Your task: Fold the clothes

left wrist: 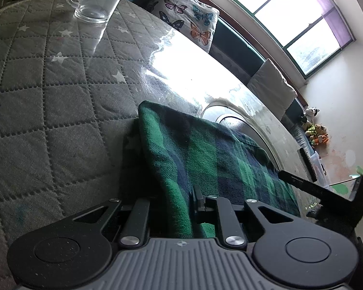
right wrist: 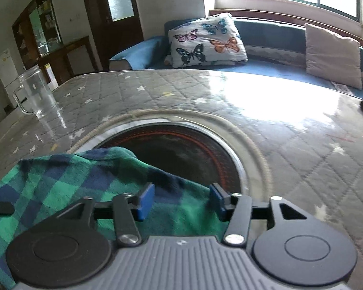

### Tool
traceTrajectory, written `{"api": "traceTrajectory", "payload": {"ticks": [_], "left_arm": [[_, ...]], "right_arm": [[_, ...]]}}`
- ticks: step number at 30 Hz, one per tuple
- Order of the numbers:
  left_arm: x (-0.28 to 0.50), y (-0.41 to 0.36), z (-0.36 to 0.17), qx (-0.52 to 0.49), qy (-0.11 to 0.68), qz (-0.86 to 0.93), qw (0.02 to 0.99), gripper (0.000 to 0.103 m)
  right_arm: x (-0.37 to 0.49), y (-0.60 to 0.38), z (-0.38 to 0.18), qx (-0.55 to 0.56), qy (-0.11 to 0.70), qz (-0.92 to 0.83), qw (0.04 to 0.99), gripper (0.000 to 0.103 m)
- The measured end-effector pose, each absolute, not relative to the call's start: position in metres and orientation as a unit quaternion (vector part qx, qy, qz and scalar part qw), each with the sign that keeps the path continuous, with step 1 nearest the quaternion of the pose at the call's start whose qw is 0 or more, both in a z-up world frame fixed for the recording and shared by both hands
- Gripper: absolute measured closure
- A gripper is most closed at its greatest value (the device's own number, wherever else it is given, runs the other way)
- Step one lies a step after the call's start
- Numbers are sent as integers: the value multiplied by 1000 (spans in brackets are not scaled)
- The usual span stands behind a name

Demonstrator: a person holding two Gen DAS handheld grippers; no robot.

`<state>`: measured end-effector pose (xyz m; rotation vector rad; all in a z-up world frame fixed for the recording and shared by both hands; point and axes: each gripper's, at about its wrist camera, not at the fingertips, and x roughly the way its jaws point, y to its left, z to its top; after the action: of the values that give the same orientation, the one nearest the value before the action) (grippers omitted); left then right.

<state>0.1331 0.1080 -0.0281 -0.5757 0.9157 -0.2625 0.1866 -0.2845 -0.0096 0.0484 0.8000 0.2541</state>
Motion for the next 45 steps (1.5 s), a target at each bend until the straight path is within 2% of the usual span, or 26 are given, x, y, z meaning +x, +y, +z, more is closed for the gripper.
{"api": "traceTrajectory", "payload": {"ticks": [11,21,27,29,33,37,40,42,45], "left_arm": [[132,108,-28,-269,434,-122,851,87],[132,106,-27,-263,434,-119,853,87],[132,105,-27,-260,434,-117,855,87],[132,103,-26,-257,434,-115,855,87],[133,101,-25,-252,435,-113,857,87],[132,100,-24,-249,437,-108,857,87],[132,99,-21,-247,438,-105,858,87],[130,98,-15,-246,431,-107,861,88],[127,95,-3,-242,422,-112,866,89]], "right_arm": [[158,-316,-18,45,400,99,910,45],[135,-324,-23,69,399,106,908,44],[128,-321,-24,76,397,113,908,55],[126,-320,-24,79,396,116,908,65],[122,-318,-25,84,395,121,907,76],[121,-316,-25,84,396,122,906,80],[121,-314,-25,75,396,120,907,79],[120,-312,-23,62,395,117,909,66],[112,-304,-11,27,370,112,922,63]]}}
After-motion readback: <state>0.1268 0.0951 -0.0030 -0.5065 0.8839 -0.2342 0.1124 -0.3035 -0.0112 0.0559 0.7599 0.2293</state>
